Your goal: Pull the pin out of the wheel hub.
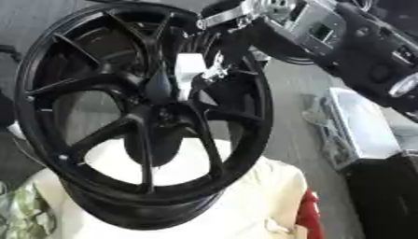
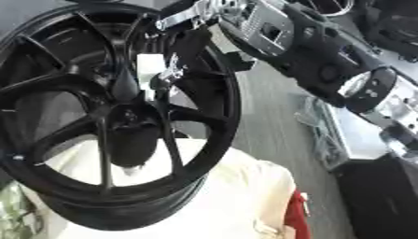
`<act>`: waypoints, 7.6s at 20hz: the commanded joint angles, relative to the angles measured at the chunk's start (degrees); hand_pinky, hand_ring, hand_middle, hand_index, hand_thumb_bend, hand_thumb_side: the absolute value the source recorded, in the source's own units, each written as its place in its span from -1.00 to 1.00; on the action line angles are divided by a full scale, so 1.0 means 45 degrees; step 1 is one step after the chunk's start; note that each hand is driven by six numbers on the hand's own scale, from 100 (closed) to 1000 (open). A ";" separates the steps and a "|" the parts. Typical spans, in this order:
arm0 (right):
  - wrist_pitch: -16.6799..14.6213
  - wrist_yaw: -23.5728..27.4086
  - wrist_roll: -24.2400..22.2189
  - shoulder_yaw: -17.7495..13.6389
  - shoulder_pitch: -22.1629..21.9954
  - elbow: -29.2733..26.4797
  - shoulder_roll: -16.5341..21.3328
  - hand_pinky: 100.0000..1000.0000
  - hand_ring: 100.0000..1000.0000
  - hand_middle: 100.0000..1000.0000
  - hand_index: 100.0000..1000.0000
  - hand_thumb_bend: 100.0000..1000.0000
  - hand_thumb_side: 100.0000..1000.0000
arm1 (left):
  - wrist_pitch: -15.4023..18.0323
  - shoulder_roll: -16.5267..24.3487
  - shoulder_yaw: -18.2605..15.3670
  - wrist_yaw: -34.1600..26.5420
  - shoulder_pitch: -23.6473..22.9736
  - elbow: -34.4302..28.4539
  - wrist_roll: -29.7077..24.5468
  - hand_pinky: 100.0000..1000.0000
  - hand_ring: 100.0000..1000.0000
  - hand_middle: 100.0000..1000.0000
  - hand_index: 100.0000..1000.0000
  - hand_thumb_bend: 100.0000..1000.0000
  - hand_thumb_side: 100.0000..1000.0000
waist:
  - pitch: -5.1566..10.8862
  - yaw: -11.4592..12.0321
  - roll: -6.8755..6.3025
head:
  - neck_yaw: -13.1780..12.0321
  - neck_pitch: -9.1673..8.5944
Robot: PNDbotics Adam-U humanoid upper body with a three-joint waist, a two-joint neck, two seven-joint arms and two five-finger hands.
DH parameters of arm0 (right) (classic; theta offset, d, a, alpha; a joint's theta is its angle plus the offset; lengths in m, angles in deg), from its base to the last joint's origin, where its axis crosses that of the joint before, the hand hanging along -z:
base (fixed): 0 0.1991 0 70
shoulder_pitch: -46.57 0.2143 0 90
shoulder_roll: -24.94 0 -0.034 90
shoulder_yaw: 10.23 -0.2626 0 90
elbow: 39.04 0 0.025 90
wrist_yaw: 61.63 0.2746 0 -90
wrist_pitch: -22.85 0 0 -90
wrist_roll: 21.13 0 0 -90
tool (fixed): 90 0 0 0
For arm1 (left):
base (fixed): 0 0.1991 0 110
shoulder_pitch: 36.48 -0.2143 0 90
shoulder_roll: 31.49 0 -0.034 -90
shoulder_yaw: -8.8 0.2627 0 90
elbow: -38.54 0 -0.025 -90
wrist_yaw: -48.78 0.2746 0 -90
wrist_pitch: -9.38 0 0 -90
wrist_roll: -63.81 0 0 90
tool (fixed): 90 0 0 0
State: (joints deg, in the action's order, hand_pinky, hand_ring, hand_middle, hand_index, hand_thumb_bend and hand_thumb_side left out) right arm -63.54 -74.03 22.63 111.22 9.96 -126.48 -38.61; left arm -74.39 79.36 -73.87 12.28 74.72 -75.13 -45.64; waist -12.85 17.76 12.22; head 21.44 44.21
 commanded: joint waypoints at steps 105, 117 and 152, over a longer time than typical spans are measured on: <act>0.1076 0.1367 0.3065 -0.1401 0.0601 0.1188 0.0148 0.40 -0.12 -0.85 -0.51 -1.00 -0.74 | -0.0016 0.0347 -0.0017 -0.0269 0.0015 -0.0203 -0.0621 0.34 1.00 0.85 0.45 -1.00 0.33 | 0.0635 -0.0115 -0.0487 | -0.0014 -0.0021; 0.1063 0.1253 0.4325 -0.2521 0.0073 0.1209 0.0592 0.37 -0.17 -0.90 -0.53 -1.00 -0.83 | -0.0051 0.0270 -0.0115 -0.0386 -0.0151 -0.0203 -0.0559 0.35 1.00 0.85 0.45 -1.00 0.33 | 0.0769 -0.0279 -0.0706 | 0.0072 -0.0021; 0.1974 0.1342 1.2967 -1.1794 -1.0132 0.4013 0.2424 0.56 0.55 0.45 0.67 -0.81 -0.83 | -0.0268 -0.0052 -0.0379 -0.0114 -0.0412 -0.0203 -0.0290 0.34 1.00 0.86 0.45 -1.00 0.36 | 0.0474 -0.0932 -0.0893 | -0.1741 -0.0021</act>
State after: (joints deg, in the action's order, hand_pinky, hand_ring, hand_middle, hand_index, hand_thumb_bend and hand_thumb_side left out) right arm -54.96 -66.32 80.85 60.12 -35.73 -108.80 -29.03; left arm -75.40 78.45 -74.86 11.42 72.52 -75.13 -47.00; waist -11.42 13.74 8.43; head 13.83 44.24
